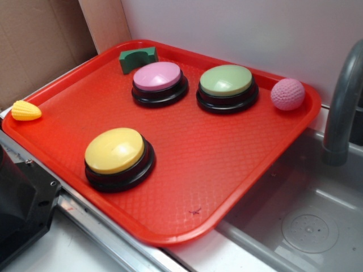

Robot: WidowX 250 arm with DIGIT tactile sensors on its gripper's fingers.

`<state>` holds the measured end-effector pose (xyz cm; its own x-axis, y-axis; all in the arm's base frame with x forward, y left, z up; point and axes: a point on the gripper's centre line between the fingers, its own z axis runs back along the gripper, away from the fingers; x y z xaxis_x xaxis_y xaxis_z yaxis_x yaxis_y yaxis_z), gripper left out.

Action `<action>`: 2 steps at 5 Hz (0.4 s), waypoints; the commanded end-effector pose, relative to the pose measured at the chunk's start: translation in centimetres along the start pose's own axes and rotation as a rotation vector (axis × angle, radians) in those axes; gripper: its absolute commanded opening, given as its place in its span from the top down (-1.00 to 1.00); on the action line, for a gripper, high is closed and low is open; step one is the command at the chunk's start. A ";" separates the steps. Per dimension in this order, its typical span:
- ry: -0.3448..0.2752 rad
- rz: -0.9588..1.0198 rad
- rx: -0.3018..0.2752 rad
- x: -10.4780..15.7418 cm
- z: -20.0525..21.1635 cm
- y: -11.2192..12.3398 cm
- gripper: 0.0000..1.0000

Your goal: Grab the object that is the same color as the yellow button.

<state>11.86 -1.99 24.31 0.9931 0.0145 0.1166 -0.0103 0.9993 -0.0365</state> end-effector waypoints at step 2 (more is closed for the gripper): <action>0.099 0.214 0.105 1.7 -3.3 5.1 -1.00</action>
<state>13.65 2.48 20.76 0.9757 0.2192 0.0011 -0.2190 0.9746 0.0458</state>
